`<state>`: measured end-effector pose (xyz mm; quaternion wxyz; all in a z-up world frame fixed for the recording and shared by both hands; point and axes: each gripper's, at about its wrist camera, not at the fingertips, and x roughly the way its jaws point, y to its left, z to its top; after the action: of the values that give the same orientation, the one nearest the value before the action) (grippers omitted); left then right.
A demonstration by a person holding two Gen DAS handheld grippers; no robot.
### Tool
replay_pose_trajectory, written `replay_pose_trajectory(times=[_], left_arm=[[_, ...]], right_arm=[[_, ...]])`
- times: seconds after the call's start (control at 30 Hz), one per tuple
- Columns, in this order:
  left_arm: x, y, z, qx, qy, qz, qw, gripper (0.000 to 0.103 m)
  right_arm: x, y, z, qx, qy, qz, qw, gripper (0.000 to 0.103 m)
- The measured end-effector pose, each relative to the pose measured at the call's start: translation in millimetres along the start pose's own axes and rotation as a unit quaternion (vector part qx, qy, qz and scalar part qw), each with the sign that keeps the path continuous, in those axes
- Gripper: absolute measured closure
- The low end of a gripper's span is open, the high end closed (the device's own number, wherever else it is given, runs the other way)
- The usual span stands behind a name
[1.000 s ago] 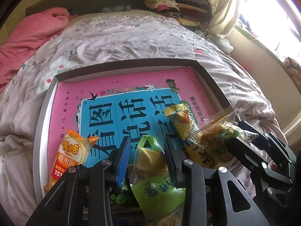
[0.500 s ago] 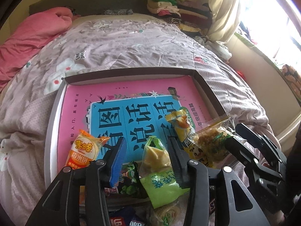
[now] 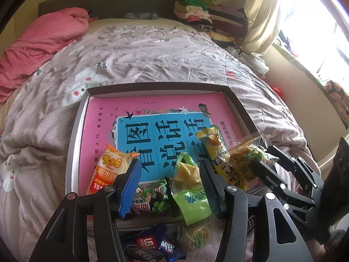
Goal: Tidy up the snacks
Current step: 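Withdraw both open tools from the tray toward the remaining snacks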
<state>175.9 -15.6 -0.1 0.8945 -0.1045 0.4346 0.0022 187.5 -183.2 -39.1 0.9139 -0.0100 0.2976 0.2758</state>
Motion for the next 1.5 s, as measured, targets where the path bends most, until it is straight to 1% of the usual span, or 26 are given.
replay_pose_trajectory(times=[0.1, 0.27, 0.5, 0.63, 0.7, 0.8, 0.93, 1.1, 1.23, 1.3, 1.5], left_arm=[[-4.5, 2.1, -1.0, -0.002, -0.004, -0.002, 1.0000, 0.045], [-14.5, 9.1, -1.7, -0.010, -0.012, -0.001, 0.9999, 0.038], [-28.9, 20.0, -4.0, -0.018, -0.022, 0.003, 0.9996, 0.034], [-38.5, 24.8, -4.9, -0.018, -0.030, 0.006, 0.9994, 0.032], [-42.1, 27.0, -4.0, -0.019, -0.032, 0.008, 0.9993, 0.032], [-47.1, 30.3, -4.4, -0.020, -0.038, 0.018, 0.9989, 0.032], [-51.1, 35.0, -4.7, -0.023, -0.041, 0.019, 0.9987, 0.032], [-55.9, 40.7, -5.8, -0.027, -0.043, 0.020, 0.9985, 0.031], [-61.2, 43.2, -7.3, -0.027, -0.047, 0.021, 0.9983, 0.031], [-63.2, 44.2, -7.6, -0.026, -0.048, 0.022, 0.9983, 0.031], [-69.4, 43.4, -10.7, -0.020, -0.047, 0.020, 0.9985, 0.031]], right_arm=[[3.2, 7.4, -1.8, -0.016, 0.005, 0.004, 1.000, 0.049], [5.0, 18.3, -5.7, -0.040, 0.006, 0.003, 0.999, 0.049], [10.0, 23.8, -8.8, -0.053, 0.014, -0.008, 0.998, 0.049], [3.2, 22.8, -6.7, -0.050, 0.001, -0.006, 0.999, 0.049], [-1.3, 22.3, -6.9, -0.049, -0.003, -0.006, 0.999, 0.046], [-7.1, 21.5, -5.4, -0.048, -0.011, -0.007, 0.999, 0.044], [-14.2, 20.1, -5.0, -0.046, -0.019, -0.012, 0.999, 0.041], [-29.1, 18.0, -2.5, -0.041, -0.044, -0.010, 0.998, 0.037], [-42.2, 15.4, 0.3, -0.031, -0.068, -0.013, 0.997, 0.037], [-49.8, 13.1, 1.1, -0.023, -0.078, -0.015, 0.997, 0.034], [-64.6, 5.0, 1.4, 0.000, -0.088, -0.018, 0.996, 0.032]])
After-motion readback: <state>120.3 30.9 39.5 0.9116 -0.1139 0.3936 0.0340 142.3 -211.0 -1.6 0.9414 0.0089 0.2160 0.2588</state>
